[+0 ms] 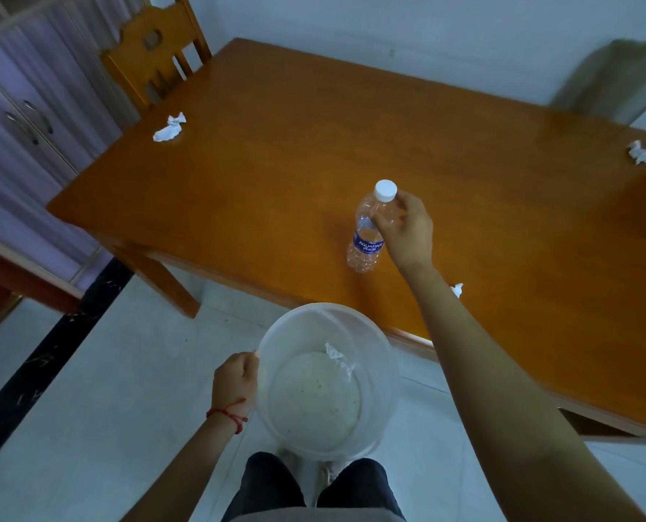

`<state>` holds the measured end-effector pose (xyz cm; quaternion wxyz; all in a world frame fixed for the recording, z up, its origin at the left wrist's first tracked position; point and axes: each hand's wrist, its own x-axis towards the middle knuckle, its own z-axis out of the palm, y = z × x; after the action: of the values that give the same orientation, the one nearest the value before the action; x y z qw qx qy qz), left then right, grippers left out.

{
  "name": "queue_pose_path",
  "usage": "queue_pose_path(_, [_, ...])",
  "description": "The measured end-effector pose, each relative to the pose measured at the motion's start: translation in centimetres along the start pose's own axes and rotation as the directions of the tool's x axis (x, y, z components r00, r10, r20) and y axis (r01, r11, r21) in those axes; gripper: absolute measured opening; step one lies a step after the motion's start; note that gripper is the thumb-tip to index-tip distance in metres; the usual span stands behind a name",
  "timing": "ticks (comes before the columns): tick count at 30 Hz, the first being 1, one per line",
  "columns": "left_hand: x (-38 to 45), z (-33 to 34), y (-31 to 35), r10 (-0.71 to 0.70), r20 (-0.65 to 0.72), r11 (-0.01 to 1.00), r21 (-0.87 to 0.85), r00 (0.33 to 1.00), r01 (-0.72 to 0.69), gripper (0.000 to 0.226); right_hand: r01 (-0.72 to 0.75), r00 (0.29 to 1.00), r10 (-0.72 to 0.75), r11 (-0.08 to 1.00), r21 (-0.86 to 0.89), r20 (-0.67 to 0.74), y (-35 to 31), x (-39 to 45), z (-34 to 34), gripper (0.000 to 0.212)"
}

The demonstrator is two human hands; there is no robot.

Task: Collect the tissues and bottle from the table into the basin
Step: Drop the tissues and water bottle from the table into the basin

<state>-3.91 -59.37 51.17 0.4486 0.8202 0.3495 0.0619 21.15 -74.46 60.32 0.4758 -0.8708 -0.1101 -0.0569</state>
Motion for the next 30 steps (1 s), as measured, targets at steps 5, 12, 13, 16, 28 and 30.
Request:
queue_pose_path(5, [-0.1, 0.1, -0.1, -0.025, 0.012, 1.0, -0.014, 1.0, 0.025, 0.046, 0.026, 0.999, -0.026, 1.0, -0.007, -0.032, 0.1, -1.1, -0.8, 0.048])
queue_pose_path(12, [-0.4, -0.2, 0.2, 0.009, 0.024, 1.0, -0.015, 1.0, -0.008, 0.047, 0.021, 0.999, -0.017, 0.995, 0.095, -0.051, -1.6, -4.1, -3.3, 0.045])
queue_pose_path(13, [-0.5, -0.3, 0.3, 0.009, 0.028, 1.0, -0.015, 1.0, -0.008, 0.047, 0.0, 0.999, 0.005, 0.991, 0.131, -0.042, -1.9, -4.7, -3.8, 0.044])
queue_pose_path(16, [-0.7, -0.4, 0.1, 0.016, 0.033, 1.0, -0.016, 0.999, -0.015, 0.047, -0.073, 0.997, 0.071, 0.97, 0.232, 0.017, -2.6, -6.7, -5.0, 0.04])
queue_pose_path(28, [-2.8, -0.9, 0.6, 0.052, 0.068, 0.997, -0.055, 0.996, -0.048, 0.046, -0.361, 0.86, 0.333, 0.933, 0.001, 0.387, 1.3, -16.6, 0.8, 0.032])
queue_pose_path(30, [-3.0, -0.8, 0.2, 0.052, 0.083, 0.997, -0.064, 0.995, -0.047, 0.046, -0.399, 0.84, 0.39, 0.915, -0.058, 0.377, 2.0, -17.8, 1.6, 0.037])
